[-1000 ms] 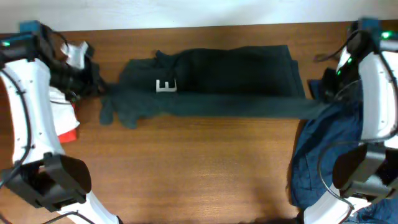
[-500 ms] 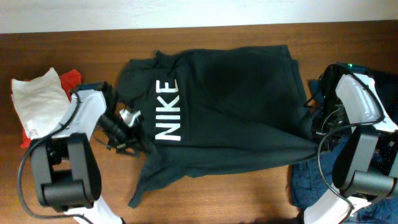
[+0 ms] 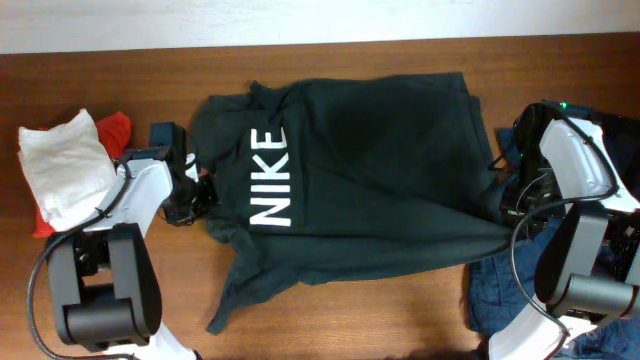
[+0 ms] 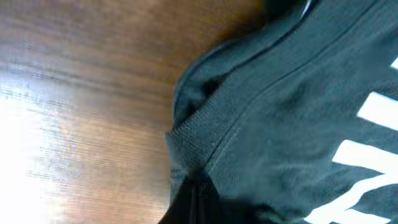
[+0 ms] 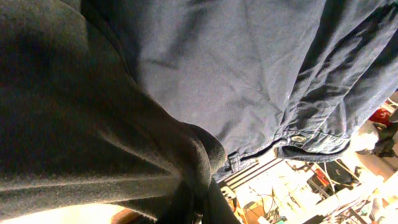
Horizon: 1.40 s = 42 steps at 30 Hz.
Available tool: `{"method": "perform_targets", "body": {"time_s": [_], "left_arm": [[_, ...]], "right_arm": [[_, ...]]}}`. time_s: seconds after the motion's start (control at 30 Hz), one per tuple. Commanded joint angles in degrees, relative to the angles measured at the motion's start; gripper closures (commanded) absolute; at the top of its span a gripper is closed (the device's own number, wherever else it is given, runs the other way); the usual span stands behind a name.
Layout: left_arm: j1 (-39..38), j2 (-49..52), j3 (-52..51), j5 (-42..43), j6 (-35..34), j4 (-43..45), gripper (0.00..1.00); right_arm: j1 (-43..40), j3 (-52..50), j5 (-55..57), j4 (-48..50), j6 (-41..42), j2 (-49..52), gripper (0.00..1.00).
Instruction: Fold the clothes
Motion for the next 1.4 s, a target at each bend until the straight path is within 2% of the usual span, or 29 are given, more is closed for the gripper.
{"method": "perform_targets", "body": {"time_s": [0.0,0.07,0.17,0.2,0.23,0.27,0.37,0.47,0.53,0.57,0.73,0.87,0.9,0.93,0.97,1.0,1.13,1.17,1.27,1.37], "left_arm": [[1.5,0.5,1.0,-3.8,1.6,0.3,1.0],[5.3,0.5,6.4,-6.7,1.6,-2.0,1.0],[9.2,0.5,14.6,-6.6,2.3,-2.4,0.99],[9.3,0.5,15.7,-6.5,2.3,-2.5,0.67],[8.7,0.5,15.7,-6.4,2.3,-4.3,0.31],[8.2,0.6,15.7,-6.4,2.3,-7.0,0.25],[5.1,0.8,15.6,-4.9,2.2,-17.6,0.21],[1.1,0.8,11.4,-1.3,-1.2,-23.3,0.23],[-0.4,0.8,6.1,0.0,-4.5,-19.6,0.31],[-1.1,0.8,2.2,2.0,-5.3,-16.1,0.43],[-4.0,0.8,-8.7,10.0,-6.4,2.0,0.45],[-4.7,0.8,-9.1,10.3,-7.9,4.3,0.45],[-4.7,0.8,-9.1,10.3,-7.9,4.6,0.53],[-4.7,0.8,-9.1,10.1,-8.0,4.6,0.69],[-4.7,0.8,-9.2,10.1,-8.1,4.6,0.78],[-4.7,0.8,-9.1,9.8,-8.1,4.6,0.83],[-4.7,0.9,-10.4,7.8,-9.0,5.5,0.83],[-4.7,0.9,-10.4,6.2,-9.0,5.7,1.0],[-2.8,-0.2,-9.3,2.3,-7.5,3.1,1.0],[4.8,-10.2,-2.2,2.5,0.6,-16.0,1.0]], "right_arm": [[-0.4,-0.2,0.9,-0.1,0.7,-0.5,0.96],[-0.4,-0.2,0.9,-0.1,0.7,-0.5,0.96],[-0.4,-0.2,0.9,-0.1,0.7,-0.5,0.96],[-0.3,-0.2,0.9,0.1,0.7,-0.5,0.96],[-0.3,-0.2,0.7,0.3,0.7,-0.5,0.96],[-0.3,-0.2,0.5,0.5,0.7,-0.5,0.96],[-0.3,-0.2,0.4,1.2,0.7,-0.5,0.96],[-0.3,-0.2,0.3,1.2,0.7,-0.5,0.96],[-0.3,-0.2,0.3,1.2,0.7,-0.5,0.96],[-0.3,-0.2,0.3,1.2,0.7,-0.5,0.96],[-0.3,-0.2,0.3,1.2,0.7,-0.5,0.96],[-0.3,-0.2,0.3,1.2,0.7,-0.5,0.96],[-0.3,-0.2,0.3,1.2,0.7,-0.5,0.96],[-0.3,-0.2,0.3,1.2,0.7,-0.5,0.96],[-0.3,-0.2,0.3,1.2,0.7,-0.5,0.96],[-0.3,-0.2,0.3,1.2,0.7,-0.5,0.96],[-0.3,-0.2,0.3,1.2,0.7,-0.5,0.96],[-0.3,-0.2,0.3,1.2,0.7,-0.5,0.96],[-0.3,-0.2,-0.3,1.2,0.5,-0.5,0.96],[-0.4,-0.1,-8.9,2.1,-4.0,-2.3,0.96]]}}
